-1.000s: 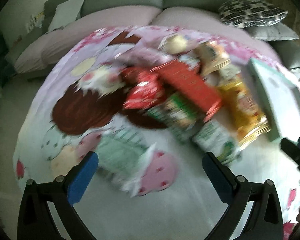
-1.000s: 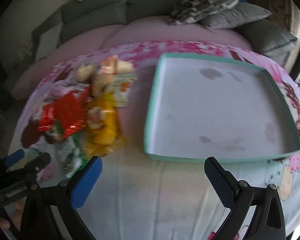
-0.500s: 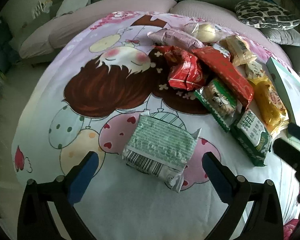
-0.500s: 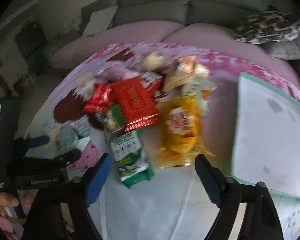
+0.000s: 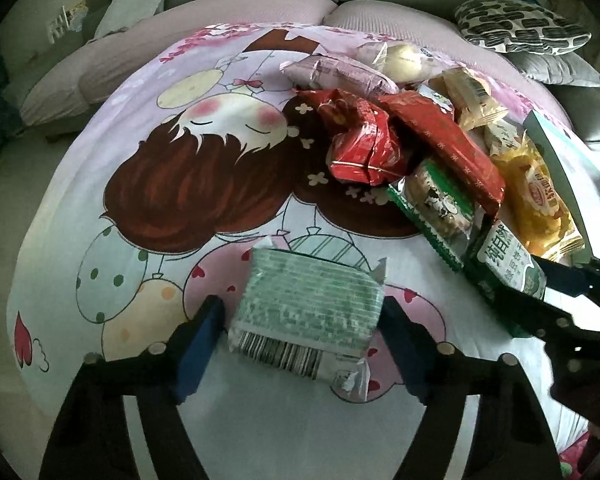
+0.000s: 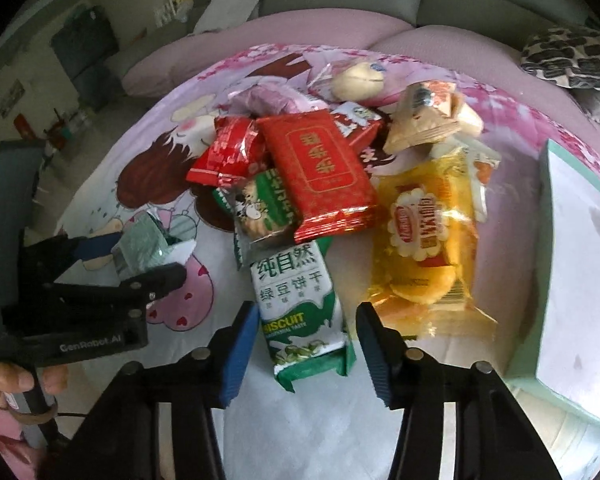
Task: Organize snacks
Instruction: 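Grasp the green-white biscuit pack with the left tool while the right tool grasps the green biscuit box, then carry the biscuit pack with the left tool while the right tool carries the green box over the tray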
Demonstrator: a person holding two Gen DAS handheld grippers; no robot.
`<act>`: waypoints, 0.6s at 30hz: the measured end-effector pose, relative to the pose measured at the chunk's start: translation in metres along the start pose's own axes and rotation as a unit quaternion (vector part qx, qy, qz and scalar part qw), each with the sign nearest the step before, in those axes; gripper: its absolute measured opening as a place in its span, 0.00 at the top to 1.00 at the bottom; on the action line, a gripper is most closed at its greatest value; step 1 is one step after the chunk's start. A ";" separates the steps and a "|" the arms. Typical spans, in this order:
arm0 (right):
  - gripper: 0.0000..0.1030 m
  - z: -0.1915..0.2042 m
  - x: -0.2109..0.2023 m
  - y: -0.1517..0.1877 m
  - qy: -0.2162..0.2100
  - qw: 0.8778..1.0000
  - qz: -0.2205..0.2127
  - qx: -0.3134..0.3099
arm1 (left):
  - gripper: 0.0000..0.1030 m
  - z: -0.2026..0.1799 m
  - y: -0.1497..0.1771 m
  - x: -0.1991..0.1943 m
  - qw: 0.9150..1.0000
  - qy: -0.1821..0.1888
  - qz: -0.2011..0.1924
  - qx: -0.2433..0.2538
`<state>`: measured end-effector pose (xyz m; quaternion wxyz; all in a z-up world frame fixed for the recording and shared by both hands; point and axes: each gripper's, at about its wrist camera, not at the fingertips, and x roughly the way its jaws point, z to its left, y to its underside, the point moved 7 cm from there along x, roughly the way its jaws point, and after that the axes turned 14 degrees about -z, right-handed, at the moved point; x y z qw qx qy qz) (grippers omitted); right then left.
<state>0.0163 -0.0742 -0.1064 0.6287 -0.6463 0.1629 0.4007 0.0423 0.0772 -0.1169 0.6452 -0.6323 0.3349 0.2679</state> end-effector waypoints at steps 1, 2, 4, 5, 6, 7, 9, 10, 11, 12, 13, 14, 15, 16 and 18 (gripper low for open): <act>0.54 0.001 0.002 0.001 0.003 1.000 0.002 -0.004 | 0.26 -0.001 0.000 0.000 1.000 0.002 -0.001 0.001; 0.54 0.001 0.004 0.001 0.005 1.000 0.004 -0.008 | 0.29 -0.002 -0.001 0.001 1.000 0.003 -0.002 0.001; 0.55 0.001 0.003 0.001 0.005 1.000 0.004 -0.005 | 0.33 -0.003 -0.002 0.001 1.000 0.004 -0.003 0.001; 0.57 0.001 0.002 0.001 0.005 1.000 0.003 -0.004 | 0.35 -0.002 -0.002 -0.001 1.000 0.003 -0.003 0.000; 0.58 0.001 0.002 0.000 0.004 1.000 0.001 -0.005 | 0.36 -0.002 -0.002 -0.002 1.000 0.003 -0.003 -0.001; 0.59 0.001 0.001 0.000 0.004 1.000 -0.001 -0.005 | 0.38 -0.002 -0.002 -0.003 1.000 0.002 -0.004 -0.003; 0.59 0.001 -0.001 -0.003 0.003 1.000 -0.006 -0.004 | 0.39 -0.001 -0.002 -0.007 1.000 0.003 -0.004 -0.010; 0.59 0.001 -0.002 -0.003 0.002 1.000 -0.007 -0.002 | 0.40 0.000 -0.002 -0.009 1.000 0.004 -0.004 -0.011; 0.59 0.002 -0.004 -0.004 0.000 1.000 -0.010 0.000 | 0.40 0.000 -0.003 -0.010 1.000 0.003 -0.005 -0.013; 0.59 0.002 -0.005 -0.006 -0.002 1.000 -0.012 0.002 | 0.40 0.000 -0.004 -0.012 1.000 0.003 -0.007 -0.013; 0.59 0.002 -0.007 -0.007 -0.005 1.000 -0.015 0.006 | 0.40 -0.001 -0.006 -0.015 1.000 0.003 -0.010 -0.013; 0.59 0.003 -0.011 -0.009 -0.010 1.000 -0.021 0.009 | 0.41 -0.002 -0.008 -0.019 1.000 0.003 -0.014 -0.012; 0.59 0.003 -0.014 -0.012 -0.014 0.999 -0.027 0.012 | 0.41 -0.004 -0.011 -0.023 1.000 0.003 -0.019 -0.011; 0.59 0.004 -0.017 -0.014 -0.016 0.999 -0.032 0.014 | 0.41 -0.005 -0.015 -0.029 1.000 0.002 -0.026 -0.009; 0.59 0.005 -0.026 -0.020 -0.021 0.999 -0.047 0.018 | 0.41 -0.011 -0.024 -0.040 0.999 0.001 -0.041 -0.004</act>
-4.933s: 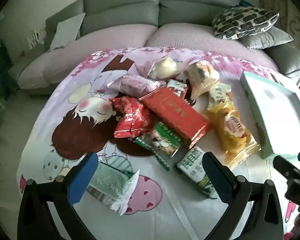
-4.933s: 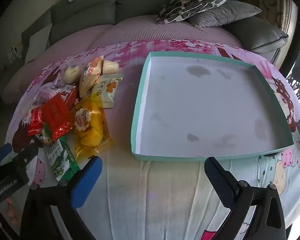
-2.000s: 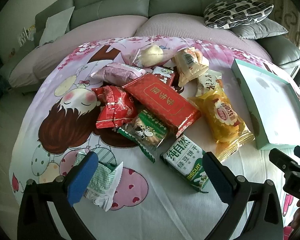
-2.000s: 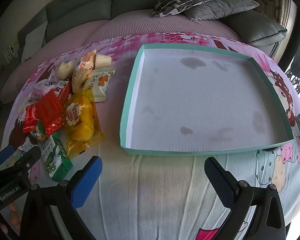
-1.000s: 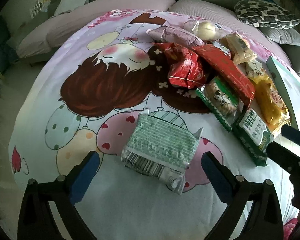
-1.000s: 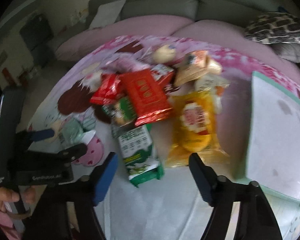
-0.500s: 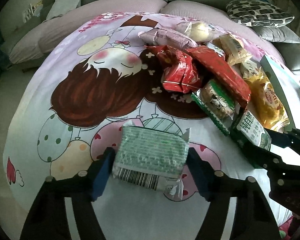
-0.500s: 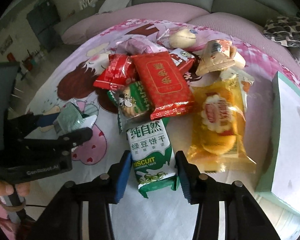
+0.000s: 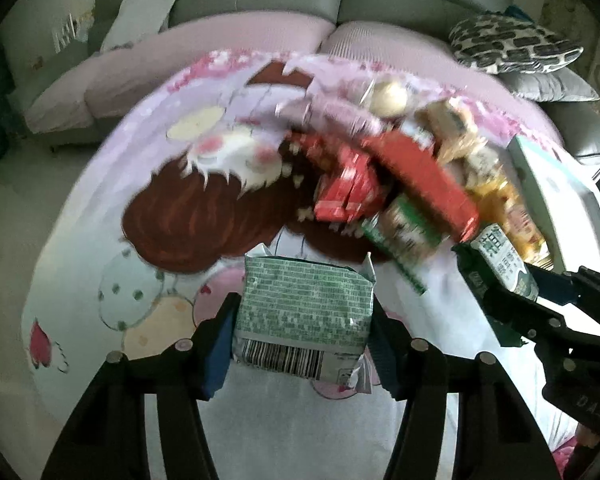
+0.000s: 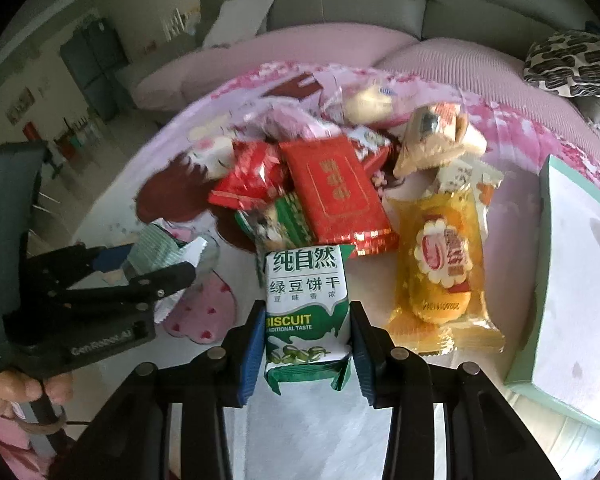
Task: Organize snacks
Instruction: 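Carry the biscuit pack with the left tool while the right tool carries the green box over the tray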
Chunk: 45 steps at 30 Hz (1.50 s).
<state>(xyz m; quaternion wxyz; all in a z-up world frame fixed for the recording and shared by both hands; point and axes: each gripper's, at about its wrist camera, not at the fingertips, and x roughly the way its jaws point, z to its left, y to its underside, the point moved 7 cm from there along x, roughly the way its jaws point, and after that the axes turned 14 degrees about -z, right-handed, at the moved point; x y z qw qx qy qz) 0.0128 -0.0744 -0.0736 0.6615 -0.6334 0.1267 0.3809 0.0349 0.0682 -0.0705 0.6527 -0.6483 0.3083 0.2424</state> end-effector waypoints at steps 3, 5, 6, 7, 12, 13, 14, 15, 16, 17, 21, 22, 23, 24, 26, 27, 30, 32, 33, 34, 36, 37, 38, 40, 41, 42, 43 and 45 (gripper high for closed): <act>0.59 0.000 -0.012 -0.010 -0.008 1.000 -0.020 0.010 | 0.41 -0.004 -0.015 -0.010 1.000 -0.003 -0.017 0.003; 0.59 -0.003 -0.020 -0.017 -0.007 0.999 -0.035 0.017 | 0.41 -0.010 -0.029 -0.016 0.999 -0.004 -0.031 0.006; 0.59 -0.006 -0.024 -0.021 -0.004 0.999 -0.042 0.020 | 0.41 -0.014 -0.035 -0.020 0.999 -0.003 -0.038 0.009; 0.59 -0.010 -0.029 -0.024 0.001 0.998 -0.050 0.024 | 0.41 -0.019 -0.041 -0.021 0.999 -0.002 -0.044 0.011; 0.59 -0.043 -0.045 -0.035 0.035 0.995 -0.075 0.051 | 0.41 -0.052 -0.070 -0.024 0.998 0.022 -0.062 0.011; 0.59 -0.053 -0.048 -0.037 0.043 0.994 -0.078 0.061 | 0.41 -0.061 -0.073 -0.025 0.997 0.028 -0.064 0.011; 0.59 -0.063 -0.052 -0.039 0.052 0.993 -0.083 0.072 | 0.41 -0.070 -0.078 -0.025 0.997 0.036 -0.066 0.013; 0.59 -0.076 -0.057 -0.041 0.064 0.990 -0.090 0.084 | 0.41 -0.079 -0.083 -0.025 0.997 0.042 -0.067 0.014; 0.59 -0.086 -0.063 -0.042 0.074 0.988 -0.096 0.092 | 0.41 -0.087 -0.087 -0.025 0.996 0.048 -0.068 0.015; 0.59 -0.101 -0.069 -0.044 0.090 0.985 -0.104 0.103 | 0.41 -0.097 -0.093 -0.025 0.996 0.057 -0.071 0.016; 0.59 -0.155 -0.090 -0.042 0.145 0.969 -0.122 0.156 | 0.41 -0.135 -0.108 -0.023 0.993 0.088 -0.070 0.020; 0.59 -0.171 -0.095 -0.039 0.164 0.963 -0.126 0.171 | 0.41 -0.146 -0.110 -0.022 0.993 0.099 -0.066 0.021; 0.59 -0.181 -0.099 -0.038 0.175 0.960 -0.128 0.180 | 0.41 -0.157 -0.112 -0.021 0.992 0.109 -0.064 0.024; 0.59 -0.193 -0.105 -0.035 0.188 0.955 -0.131 0.191 | 0.41 -0.166 -0.113 -0.019 0.991 0.115 -0.062 0.026; 0.59 -0.215 -0.114 -0.032 0.211 0.945 -0.137 0.209 | 0.41 -0.185 -0.114 -0.016 0.990 0.125 -0.057 0.033; 0.59 -0.226 -0.120 -0.030 0.226 0.939 -0.141 0.217 | 0.41 -0.195 -0.115 -0.014 0.990 0.129 -0.054 0.036; 0.59 -0.253 -0.135 -0.021 0.250 0.924 -0.151 0.245 | 0.41 -0.228 -0.115 -0.004 0.988 0.139 -0.043 0.051; 0.59 -0.267 -0.139 -0.018 0.254 0.917 -0.157 0.266 | 0.41 -0.250 -0.116 0.003 0.987 0.142 -0.042 0.058; 0.59 -0.273 -0.140 -0.017 0.257 0.914 -0.158 0.272 | 0.41 -0.259 -0.116 0.006 0.987 0.146 -0.042 0.060; 0.59 -0.277 -0.139 -0.017 0.263 0.912 -0.157 0.274 | 0.41 -0.267 -0.115 0.007 0.986 0.151 -0.043 0.062; 0.59 -0.286 -0.139 -0.015 0.276 0.908 -0.155 0.275 | 0.41 -0.286 -0.112 0.018 0.985 0.156 -0.040 0.070; 0.59 -0.291 -0.139 -0.015 0.276 0.906 -0.156 0.280 | 0.41 -0.294 -0.111 0.023 0.984 0.158 -0.040 0.072; 0.59 -0.293 -0.137 -0.013 0.274 0.905 -0.155 0.286 | 0.41 -0.300 -0.110 0.028 0.984 0.160 -0.038 0.072; 0.59 -0.298 -0.132 -0.011 0.267 0.906 -0.152 0.293 | 0.41 -0.311 -0.107 0.042 0.983 0.171 -0.029 0.067; 0.59 -0.300 -0.129 -0.009 0.268 0.906 -0.148 0.293 | 0.41 -0.315 -0.104 0.049 0.982 0.174 -0.023 0.064; 0.59 -0.304 -0.127 -0.007 0.272 0.905 -0.144 0.293 | 0.41 -0.319 -0.102 0.057 0.983 0.171 -0.017 0.064; 0.59 -0.307 -0.125 -0.005 0.274 0.904 -0.142 0.295 | 0.41 -0.322 -0.100 0.063 0.984 0.167 -0.015 0.065; 0.59 -0.316 -0.122 -0.004 0.277 0.901 -0.141 0.304 | 0.41 -0.327 -0.097 0.072 0.984 0.161 -0.017 0.074</act>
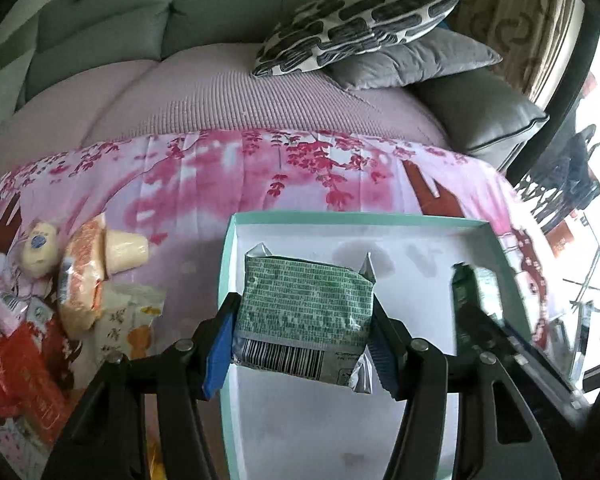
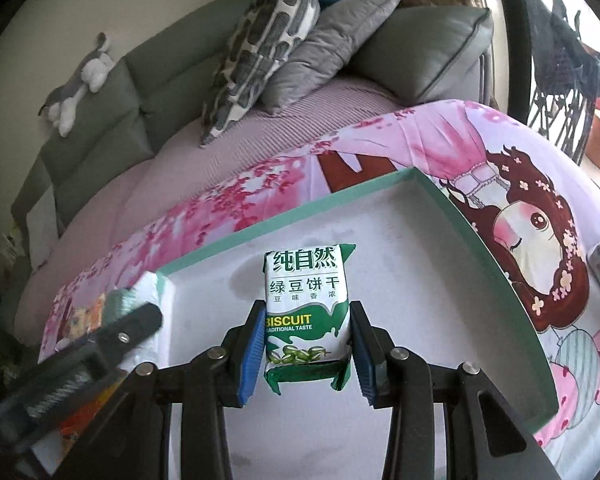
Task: Organize snacks
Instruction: 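Carry the biscuit pack with the left tool while the right tool carries the green box over the tray, then lower both snacks into the tray and open both tools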
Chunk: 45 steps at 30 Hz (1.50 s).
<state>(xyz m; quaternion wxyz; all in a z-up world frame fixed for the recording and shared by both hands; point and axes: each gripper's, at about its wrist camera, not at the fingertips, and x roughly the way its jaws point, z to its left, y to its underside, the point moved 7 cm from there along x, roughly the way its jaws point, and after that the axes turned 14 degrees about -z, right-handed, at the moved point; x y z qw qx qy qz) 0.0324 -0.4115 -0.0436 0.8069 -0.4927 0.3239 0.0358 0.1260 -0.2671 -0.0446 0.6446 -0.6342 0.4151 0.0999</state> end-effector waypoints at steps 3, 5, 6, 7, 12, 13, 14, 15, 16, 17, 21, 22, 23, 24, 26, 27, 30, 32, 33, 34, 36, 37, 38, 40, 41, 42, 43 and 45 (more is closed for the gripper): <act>0.59 -0.005 0.007 -0.005 0.010 1.000 -0.008 -0.004 | 0.41 -0.002 -0.001 0.012 1.000 -0.001 -0.003 0.003; 0.59 -0.007 0.014 -0.005 0.008 1.000 -0.006 0.003 | 0.41 -0.004 -0.003 0.020 1.000 0.001 -0.007 0.002; 0.59 -0.008 0.018 -0.005 0.008 1.000 -0.004 0.006 | 0.41 -0.004 -0.003 0.024 1.000 0.001 -0.007 0.002; 0.59 -0.010 0.020 -0.005 0.010 1.000 -0.004 0.006 | 0.41 -0.005 -0.002 0.028 1.000 -0.001 -0.005 0.001; 0.59 -0.018 0.030 -0.005 0.035 0.999 -0.005 -0.004 | 0.41 -0.006 0.001 0.047 1.000 -0.005 0.005 0.003; 0.59 -0.019 0.033 -0.006 0.036 0.999 -0.004 -0.001 | 0.41 -0.007 0.002 0.050 1.000 -0.005 0.006 0.004; 0.59 -0.020 0.035 -0.006 0.037 0.999 -0.003 0.000 | 0.41 -0.007 0.003 0.053 1.000 -0.003 0.009 0.001; 0.59 -0.021 0.037 -0.006 0.040 0.999 -0.002 -0.001 | 0.41 -0.007 0.003 0.055 1.000 -0.002 0.011 -0.002; 0.59 -0.021 0.039 -0.006 0.043 0.999 -0.001 -0.004 | 0.41 -0.007 0.004 0.058 1.000 0.001 0.013 -0.005; 0.59 -0.022 0.041 -0.005 0.045 0.999 0.001 -0.007 | 0.40 -0.008 0.005 0.060 1.000 0.002 0.014 -0.006; 0.59 -0.022 0.047 -0.002 0.047 0.999 0.005 -0.010 | 0.40 -0.007 0.008 0.067 1.000 0.001 0.019 -0.004; 0.59 -0.022 0.048 -0.003 0.048 0.999 0.003 -0.012 | 0.40 -0.007 0.007 0.068 1.000 0.001 0.019 -0.005; 0.59 -0.022 0.049 -0.003 0.049 0.999 0.003 -0.012 | 0.40 -0.006 0.006 0.068 1.000 0.002 0.019 -0.007; 0.59 -0.022 0.049 -0.003 0.050 0.999 0.003 -0.013 | 0.40 -0.006 0.006 0.068 1.000 0.003 0.019 -0.010; 0.58 -0.022 0.049 -0.003 0.052 0.999 0.002 -0.014 | 0.40 -0.005 0.006 0.068 1.000 0.004 0.019 -0.012; 0.58 -0.022 0.049 -0.003 0.053 0.998 0.002 -0.016 | 0.40 -0.004 0.006 0.068 1.000 0.003 0.019 -0.012; 0.53 -0.020 0.050 -0.002 0.057 0.998 0.004 -0.022 | 0.34 -0.006 0.006 0.068 1.000 0.001 0.020 -0.008; 0.42 -0.020 0.049 -0.002 0.060 0.998 0.004 -0.022 | 0.30 -0.006 0.006 0.067 1.000 -0.003 0.019 -0.005; 0.41 -0.021 0.049 -0.002 0.063 0.998 0.004 -0.022 | 0.28 -0.005 0.005 0.067 1.000 -0.005 0.019 -0.003; 0.41 -0.022 0.049 -0.002 0.064 0.998 0.005 -0.022 | 0.27 -0.005 0.005 0.066 1.000 -0.008 0.020 -0.003; 0.36 -0.023 0.048 -0.003 0.068 0.997 0.006 -0.022 | 0.26 -0.003 0.003 0.063 1.000 -0.014 0.022 -0.005; 0.34 -0.023 0.048 -0.003 0.070 0.997 0.006 -0.024 | 0.24 -0.002 0.002 0.062 1.000 -0.018 0.024 -0.005; 0.34 -0.023 0.047 -0.004 0.073 0.997 0.006 -0.027 | 0.22 -0.001 0.001 0.060 0.999 -0.024 0.024 -0.002; 0.33 -0.023 0.045 -0.005 0.076 0.997 0.005 -0.031 | 0.20 0.000 -0.001 0.057 0.999 -0.029 0.025 0.001; 0.32 -0.022 0.044 -0.007 0.077 0.997 0.006 -0.031 | 0.18 0.001 -0.002 0.055 0.999 -0.033 0.025 0.001; 0.31 -0.022 0.042 -0.008 0.078 0.996 0.005 -0.032 | 0.17 0.001 -0.004 0.052 0.999 -0.035 0.024 0.002; 0.31 -0.021 0.039 -0.011 0.079 0.996 0.002 -0.035 | 0.17 0.001 -0.007 0.048 0.999 -0.035 0.022 0.003; 0.31 -0.017 0.034 -0.015 0.077 0.996 -0.003 -0.039 | 0.16 0.002 -0.011 0.041 0.999 -0.035 0.019 0.004</act>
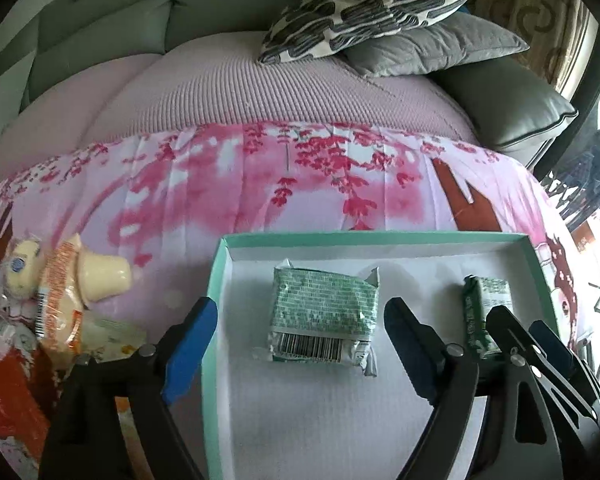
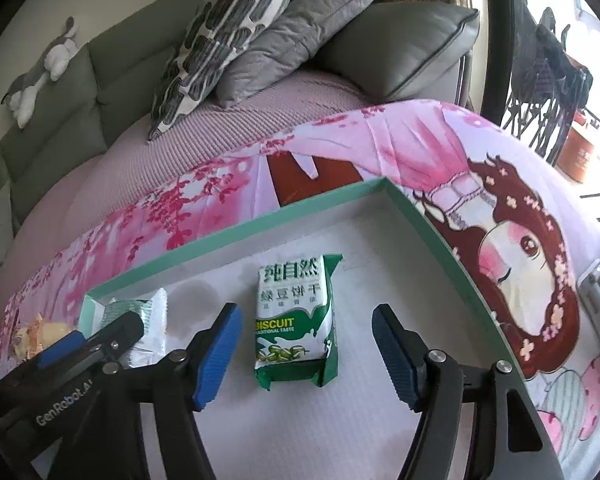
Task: Organize snacks
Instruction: 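Lower both snacks into the tray and open both tools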
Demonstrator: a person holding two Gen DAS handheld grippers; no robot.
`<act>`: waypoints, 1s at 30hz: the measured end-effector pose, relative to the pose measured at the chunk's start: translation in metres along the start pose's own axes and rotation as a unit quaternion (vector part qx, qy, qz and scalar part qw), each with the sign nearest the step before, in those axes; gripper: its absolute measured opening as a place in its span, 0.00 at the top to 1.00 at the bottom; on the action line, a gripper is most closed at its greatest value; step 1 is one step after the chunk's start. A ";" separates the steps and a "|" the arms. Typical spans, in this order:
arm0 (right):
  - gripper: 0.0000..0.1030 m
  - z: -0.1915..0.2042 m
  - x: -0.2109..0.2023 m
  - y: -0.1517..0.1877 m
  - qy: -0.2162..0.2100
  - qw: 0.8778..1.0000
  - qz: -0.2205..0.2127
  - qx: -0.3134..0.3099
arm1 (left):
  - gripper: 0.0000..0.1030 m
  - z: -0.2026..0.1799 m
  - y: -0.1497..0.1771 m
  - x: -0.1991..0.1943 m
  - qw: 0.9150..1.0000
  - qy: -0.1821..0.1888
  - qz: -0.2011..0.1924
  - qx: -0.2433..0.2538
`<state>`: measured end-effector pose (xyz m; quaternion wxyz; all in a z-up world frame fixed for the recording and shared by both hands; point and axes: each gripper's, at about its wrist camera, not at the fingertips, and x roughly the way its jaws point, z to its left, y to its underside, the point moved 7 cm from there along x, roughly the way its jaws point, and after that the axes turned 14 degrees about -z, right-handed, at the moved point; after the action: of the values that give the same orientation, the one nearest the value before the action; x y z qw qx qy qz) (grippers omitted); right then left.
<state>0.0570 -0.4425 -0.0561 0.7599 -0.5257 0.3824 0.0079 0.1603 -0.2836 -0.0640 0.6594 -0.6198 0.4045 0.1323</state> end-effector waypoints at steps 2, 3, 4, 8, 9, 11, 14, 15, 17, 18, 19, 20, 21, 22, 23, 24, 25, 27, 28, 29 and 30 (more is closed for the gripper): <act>0.30 0.004 -0.008 -0.006 -0.001 1.000 -0.008 -0.007 | 0.16 0.000 -0.004 -0.007 1.000 -0.003 -0.006 0.004; 0.30 0.005 -0.011 -0.008 -0.001 1.000 -0.012 -0.011 | 0.16 0.001 -0.007 -0.010 1.000 -0.005 -0.009 0.007; 0.30 0.007 -0.014 -0.010 -0.001 1.000 -0.015 -0.013 | 0.15 0.000 -0.007 -0.013 1.000 -0.007 -0.010 0.008; 0.29 0.011 -0.021 -0.015 -0.005 1.000 -0.020 -0.017 | 0.15 0.004 -0.010 -0.020 1.000 -0.015 -0.010 0.008; 0.29 0.012 -0.022 -0.015 -0.006 1.000 -0.019 -0.016 | 0.15 0.005 -0.011 -0.021 1.000 -0.017 -0.012 0.009; 0.29 0.012 -0.022 -0.015 -0.010 1.000 -0.018 -0.013 | 0.15 0.005 -0.012 -0.023 1.000 -0.019 -0.014 0.010; 0.27 0.014 -0.023 -0.016 -0.012 1.000 -0.018 -0.017 | 0.14 0.008 -0.010 -0.022 1.000 -0.024 -0.011 0.009; 0.26 0.014 -0.023 -0.016 -0.013 1.000 -0.019 -0.018 | 0.12 0.010 -0.010 -0.021 1.000 -0.028 -0.012 0.009; 0.22 0.015 -0.024 -0.016 -0.012 0.999 -0.020 -0.022 | 0.04 0.016 -0.010 -0.021 0.999 -0.039 -0.014 0.005; 0.20 0.015 -0.024 -0.016 -0.009 0.999 -0.022 -0.025 | 0.01 0.019 -0.010 -0.020 0.999 -0.043 -0.015 0.001; 0.14 0.014 -0.024 -0.017 -0.006 0.999 -0.023 -0.025 | 0.01 0.023 -0.010 -0.020 0.999 -0.043 -0.014 -0.005; 0.05 0.013 -0.023 -0.017 -0.006 0.999 -0.023 -0.023 | 0.00 0.027 -0.009 -0.019 0.999 -0.044 -0.013 -0.009; 0.00 0.012 -0.023 -0.017 -0.007 0.999 -0.023 -0.020 | 0.00 0.030 -0.009 -0.018 0.999 -0.049 -0.011 -0.012; 0.00 0.012 -0.023 -0.017 -0.010 1.000 -0.024 -0.017 | 0.00 0.034 -0.008 -0.018 0.998 -0.056 -0.011 -0.014; 0.00 0.013 -0.023 -0.016 -0.012 1.000 -0.022 -0.019 | 0.00 0.037 -0.008 -0.017 0.998 -0.063 -0.012 -0.015; 0.00 0.014 -0.022 -0.016 -0.012 0.999 -0.020 -0.021 | 0.00 0.040 -0.007 -0.016 0.998 -0.067 -0.012 -0.015; 0.00 0.015 -0.021 -0.014 -0.009 0.999 -0.019 -0.026 | 0.00 0.042 -0.007 -0.016 0.997 -0.070 -0.012 -0.017; 0.00 0.017 -0.019 -0.011 -0.004 0.999 -0.012 -0.038 | 0.00 0.047 -0.006 -0.015 0.997 -0.075 -0.011 -0.019; 0.00 0.018 -0.018 -0.010 -0.004 0.999 -0.010 -0.040 | 0.00 0.049 -0.006 -0.015 0.997 -0.077 -0.011 -0.020; 0.00 0.018 -0.017 -0.009 -0.004 0.999 -0.008 -0.040 | 0.00 0.051 -0.005 -0.015 0.997 -0.079 -0.011 -0.020; 0.00 0.019 -0.017 -0.008 -0.003 0.999 -0.007 -0.040 | 0.00 0.052 -0.005 -0.014 0.996 -0.081 -0.010 -0.021</act>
<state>0.0590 -0.4247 -0.0365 0.7395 -0.5582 0.3758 0.0195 0.1740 -0.2315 -0.0554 0.6778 -0.6251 0.3408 0.1836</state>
